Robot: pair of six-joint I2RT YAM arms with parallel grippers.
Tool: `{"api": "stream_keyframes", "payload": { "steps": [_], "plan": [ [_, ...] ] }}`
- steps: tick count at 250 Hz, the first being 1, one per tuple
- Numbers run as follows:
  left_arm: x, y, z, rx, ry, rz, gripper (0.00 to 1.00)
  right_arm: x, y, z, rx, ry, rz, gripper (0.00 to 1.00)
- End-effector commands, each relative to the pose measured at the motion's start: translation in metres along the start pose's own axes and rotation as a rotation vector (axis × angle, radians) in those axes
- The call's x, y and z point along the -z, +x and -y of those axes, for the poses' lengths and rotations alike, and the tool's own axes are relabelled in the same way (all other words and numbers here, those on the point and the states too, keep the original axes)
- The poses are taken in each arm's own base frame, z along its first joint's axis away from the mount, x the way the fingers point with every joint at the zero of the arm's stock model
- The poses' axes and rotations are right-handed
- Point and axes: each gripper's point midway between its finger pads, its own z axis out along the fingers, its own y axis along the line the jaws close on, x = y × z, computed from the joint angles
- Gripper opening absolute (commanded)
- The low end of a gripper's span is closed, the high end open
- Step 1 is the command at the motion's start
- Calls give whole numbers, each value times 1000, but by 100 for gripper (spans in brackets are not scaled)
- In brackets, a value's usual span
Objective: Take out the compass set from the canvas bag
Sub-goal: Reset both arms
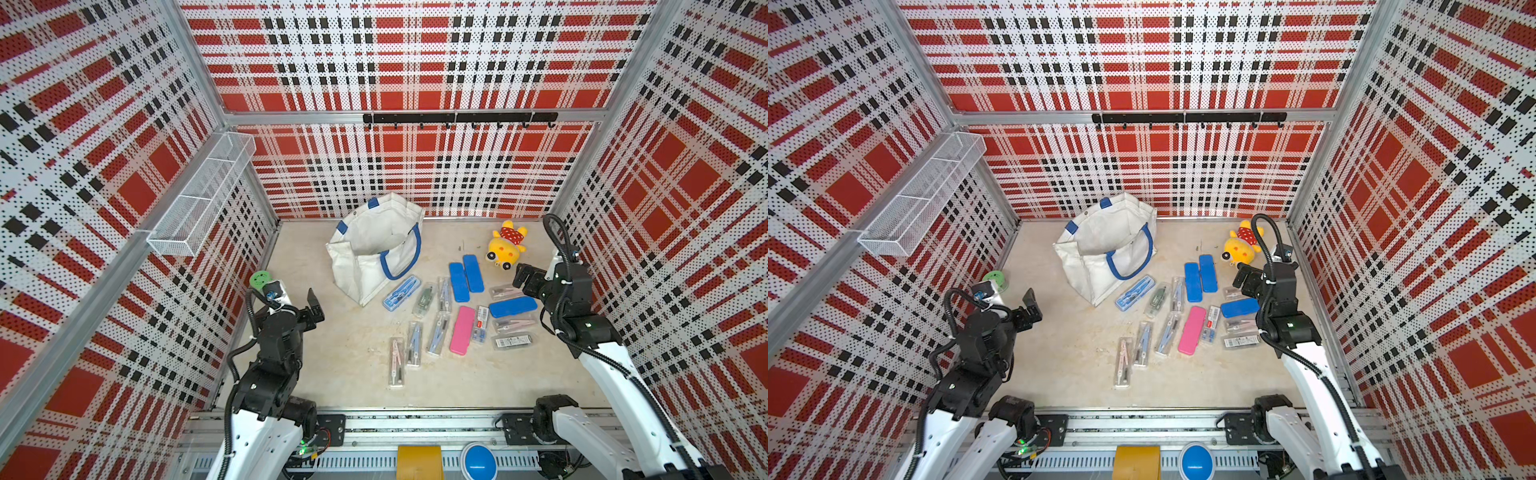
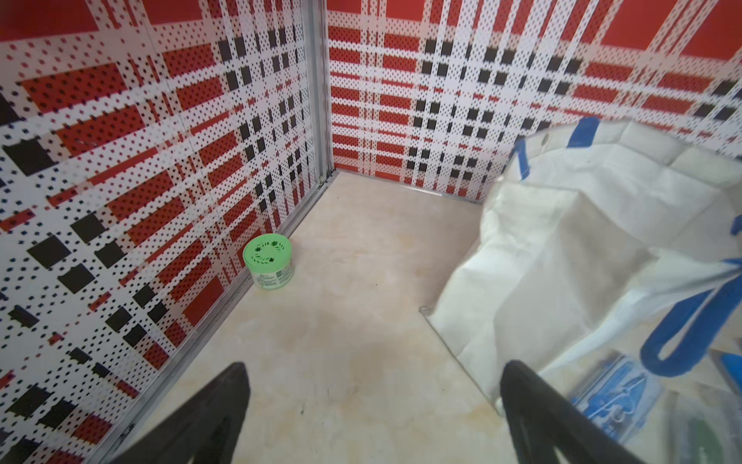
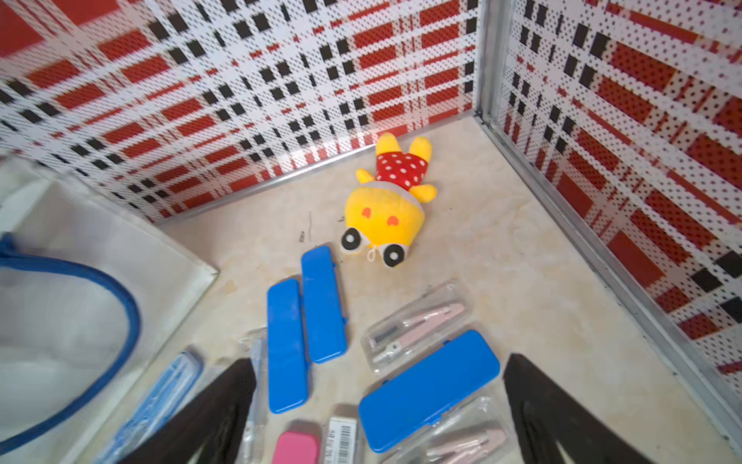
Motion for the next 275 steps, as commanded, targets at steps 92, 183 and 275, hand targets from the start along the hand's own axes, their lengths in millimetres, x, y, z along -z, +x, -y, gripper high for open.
{"api": "stream_keyframes", "payload": {
  "steps": [92,183,275],
  "plan": [
    [-79,57,21,-67,-1,60,100,-58,30,34,144,114,231,100],
    [-135,56,42,-112,102,109,100,-110,69,20,262,7,348,100],
    [-172,77,47,-145,47,39,100,-127,72,10,312,40,251,100]
  ]
}}
